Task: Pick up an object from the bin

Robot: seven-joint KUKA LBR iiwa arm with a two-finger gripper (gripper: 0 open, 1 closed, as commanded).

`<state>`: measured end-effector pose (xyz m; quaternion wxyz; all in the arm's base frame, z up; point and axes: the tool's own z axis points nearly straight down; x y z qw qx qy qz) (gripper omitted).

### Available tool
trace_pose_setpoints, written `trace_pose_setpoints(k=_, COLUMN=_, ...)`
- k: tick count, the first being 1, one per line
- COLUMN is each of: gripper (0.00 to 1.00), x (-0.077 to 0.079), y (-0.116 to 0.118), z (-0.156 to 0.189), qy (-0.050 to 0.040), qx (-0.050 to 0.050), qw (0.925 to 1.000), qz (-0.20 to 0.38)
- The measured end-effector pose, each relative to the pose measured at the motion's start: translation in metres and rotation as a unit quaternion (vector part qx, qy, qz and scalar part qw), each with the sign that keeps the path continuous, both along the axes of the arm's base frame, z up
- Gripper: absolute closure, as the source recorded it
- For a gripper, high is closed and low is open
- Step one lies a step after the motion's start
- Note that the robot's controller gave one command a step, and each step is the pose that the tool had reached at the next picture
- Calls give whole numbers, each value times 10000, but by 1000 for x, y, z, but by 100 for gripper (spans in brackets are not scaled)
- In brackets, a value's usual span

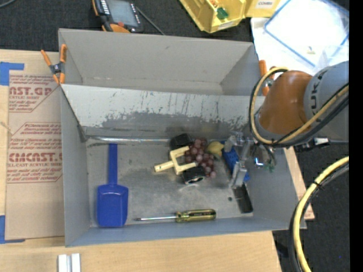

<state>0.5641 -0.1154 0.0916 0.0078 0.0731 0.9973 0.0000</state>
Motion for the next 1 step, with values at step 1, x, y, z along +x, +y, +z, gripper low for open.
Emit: trace_pose_setpoints(k=1, gripper=0, x=-23, y=-9, z=-18, qy=45, qx=15, qw=9994, qz=-333)
